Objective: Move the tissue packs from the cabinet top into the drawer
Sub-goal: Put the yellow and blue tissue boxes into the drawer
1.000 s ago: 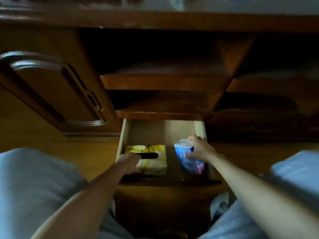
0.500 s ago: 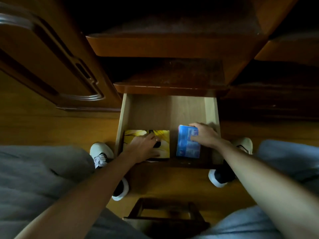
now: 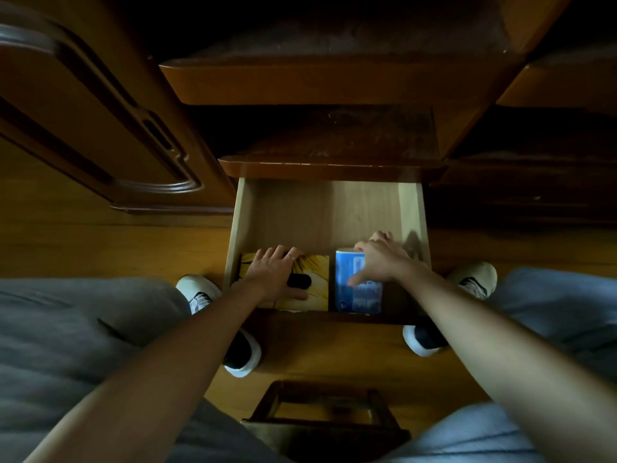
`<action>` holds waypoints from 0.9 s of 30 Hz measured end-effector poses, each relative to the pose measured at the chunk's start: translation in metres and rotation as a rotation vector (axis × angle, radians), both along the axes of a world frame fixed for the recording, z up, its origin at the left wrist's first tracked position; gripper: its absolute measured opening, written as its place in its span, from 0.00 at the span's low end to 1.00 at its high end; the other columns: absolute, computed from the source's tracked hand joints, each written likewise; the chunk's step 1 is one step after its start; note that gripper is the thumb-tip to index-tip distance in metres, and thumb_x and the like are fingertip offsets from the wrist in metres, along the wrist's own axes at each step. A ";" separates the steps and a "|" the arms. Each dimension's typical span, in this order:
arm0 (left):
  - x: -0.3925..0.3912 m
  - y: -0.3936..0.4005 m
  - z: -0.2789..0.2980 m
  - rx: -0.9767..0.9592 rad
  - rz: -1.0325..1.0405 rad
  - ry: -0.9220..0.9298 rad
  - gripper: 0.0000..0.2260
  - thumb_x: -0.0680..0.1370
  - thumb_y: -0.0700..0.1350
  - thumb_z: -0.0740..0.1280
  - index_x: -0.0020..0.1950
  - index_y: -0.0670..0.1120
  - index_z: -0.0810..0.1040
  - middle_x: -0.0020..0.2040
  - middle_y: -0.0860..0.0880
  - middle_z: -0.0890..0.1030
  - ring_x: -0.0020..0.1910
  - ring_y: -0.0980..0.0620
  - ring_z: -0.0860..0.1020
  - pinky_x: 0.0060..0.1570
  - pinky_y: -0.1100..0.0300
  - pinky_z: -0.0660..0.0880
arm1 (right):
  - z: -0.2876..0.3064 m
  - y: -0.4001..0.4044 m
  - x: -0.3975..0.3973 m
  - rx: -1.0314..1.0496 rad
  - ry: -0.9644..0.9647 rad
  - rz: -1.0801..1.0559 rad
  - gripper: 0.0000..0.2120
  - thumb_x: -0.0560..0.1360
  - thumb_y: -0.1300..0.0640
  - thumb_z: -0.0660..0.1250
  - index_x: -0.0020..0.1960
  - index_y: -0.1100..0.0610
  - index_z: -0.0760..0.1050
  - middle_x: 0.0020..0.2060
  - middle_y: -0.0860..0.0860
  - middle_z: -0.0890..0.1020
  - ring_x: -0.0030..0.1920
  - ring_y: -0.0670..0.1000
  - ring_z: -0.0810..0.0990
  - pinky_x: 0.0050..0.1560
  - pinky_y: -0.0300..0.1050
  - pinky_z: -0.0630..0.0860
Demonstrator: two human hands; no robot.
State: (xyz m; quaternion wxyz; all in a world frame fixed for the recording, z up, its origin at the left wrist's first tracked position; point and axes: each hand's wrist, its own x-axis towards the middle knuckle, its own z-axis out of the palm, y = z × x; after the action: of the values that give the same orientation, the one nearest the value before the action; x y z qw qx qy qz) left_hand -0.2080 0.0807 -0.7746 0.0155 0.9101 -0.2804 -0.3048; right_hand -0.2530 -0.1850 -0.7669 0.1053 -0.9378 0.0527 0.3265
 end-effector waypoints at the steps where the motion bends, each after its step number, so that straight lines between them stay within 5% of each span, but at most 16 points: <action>1: 0.001 0.000 0.000 0.004 -0.005 0.005 0.50 0.66 0.73 0.70 0.80 0.53 0.53 0.74 0.46 0.66 0.74 0.42 0.63 0.75 0.41 0.58 | 0.001 0.001 -0.003 0.056 0.005 -0.055 0.40 0.62 0.35 0.78 0.68 0.49 0.69 0.62 0.52 0.72 0.59 0.53 0.72 0.48 0.49 0.70; 5: 0.003 0.001 0.000 0.016 -0.034 0.004 0.50 0.68 0.73 0.68 0.80 0.52 0.52 0.75 0.45 0.64 0.75 0.42 0.62 0.75 0.41 0.58 | 0.011 -0.008 -0.010 0.147 -0.094 -0.167 0.40 0.62 0.37 0.79 0.66 0.48 0.64 0.50 0.46 0.76 0.44 0.45 0.76 0.37 0.41 0.70; 10: 0.003 0.004 -0.005 0.032 -0.045 -0.013 0.50 0.68 0.74 0.67 0.81 0.51 0.52 0.76 0.44 0.64 0.76 0.41 0.61 0.76 0.40 0.57 | 0.027 -0.013 -0.015 -0.068 -0.735 -0.087 0.43 0.63 0.40 0.80 0.73 0.50 0.67 0.61 0.54 0.73 0.60 0.55 0.71 0.49 0.49 0.78; 14: 0.001 0.004 -0.007 -0.024 -0.015 -0.002 0.48 0.67 0.73 0.68 0.80 0.55 0.53 0.75 0.46 0.65 0.75 0.42 0.63 0.75 0.40 0.59 | 0.017 -0.009 -0.048 -0.033 -0.489 0.255 0.26 0.74 0.28 0.62 0.62 0.44 0.78 0.61 0.51 0.73 0.62 0.52 0.69 0.52 0.48 0.73; 16: 0.000 0.003 -0.007 -0.056 -0.008 -0.020 0.47 0.67 0.73 0.69 0.79 0.56 0.54 0.75 0.47 0.65 0.74 0.42 0.63 0.75 0.40 0.59 | 0.008 -0.007 -0.056 0.019 -0.451 0.157 0.26 0.78 0.29 0.56 0.59 0.45 0.81 0.60 0.49 0.75 0.61 0.50 0.70 0.52 0.45 0.66; 19: -0.001 0.001 -0.004 -0.045 0.004 -0.012 0.47 0.68 0.71 0.70 0.79 0.56 0.54 0.74 0.47 0.65 0.74 0.42 0.63 0.75 0.40 0.58 | 0.005 -0.007 -0.031 0.049 -0.560 -0.090 0.21 0.80 0.42 0.62 0.69 0.50 0.74 0.66 0.50 0.73 0.66 0.53 0.72 0.55 0.47 0.72; 24: -0.001 0.001 -0.005 0.019 -0.014 -0.012 0.48 0.69 0.72 0.68 0.81 0.54 0.51 0.76 0.44 0.64 0.75 0.40 0.62 0.75 0.40 0.56 | 0.008 -0.003 0.013 0.013 -0.177 -0.070 0.45 0.75 0.48 0.72 0.83 0.43 0.48 0.83 0.50 0.48 0.80 0.59 0.53 0.67 0.58 0.70; 27: 0.003 -0.002 -0.006 0.052 -0.027 -0.010 0.49 0.70 0.72 0.68 0.81 0.52 0.50 0.77 0.44 0.63 0.76 0.40 0.60 0.75 0.39 0.56 | -0.002 0.000 0.020 0.049 -0.056 -0.227 0.45 0.76 0.44 0.72 0.83 0.45 0.48 0.82 0.54 0.52 0.79 0.61 0.60 0.67 0.57 0.71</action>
State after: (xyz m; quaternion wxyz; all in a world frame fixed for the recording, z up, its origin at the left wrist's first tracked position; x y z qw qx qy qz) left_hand -0.2054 0.0789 -0.7810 -0.0135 0.9079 -0.2846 -0.3075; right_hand -0.2333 -0.1851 -0.7688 0.1661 -0.9317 0.1475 0.2873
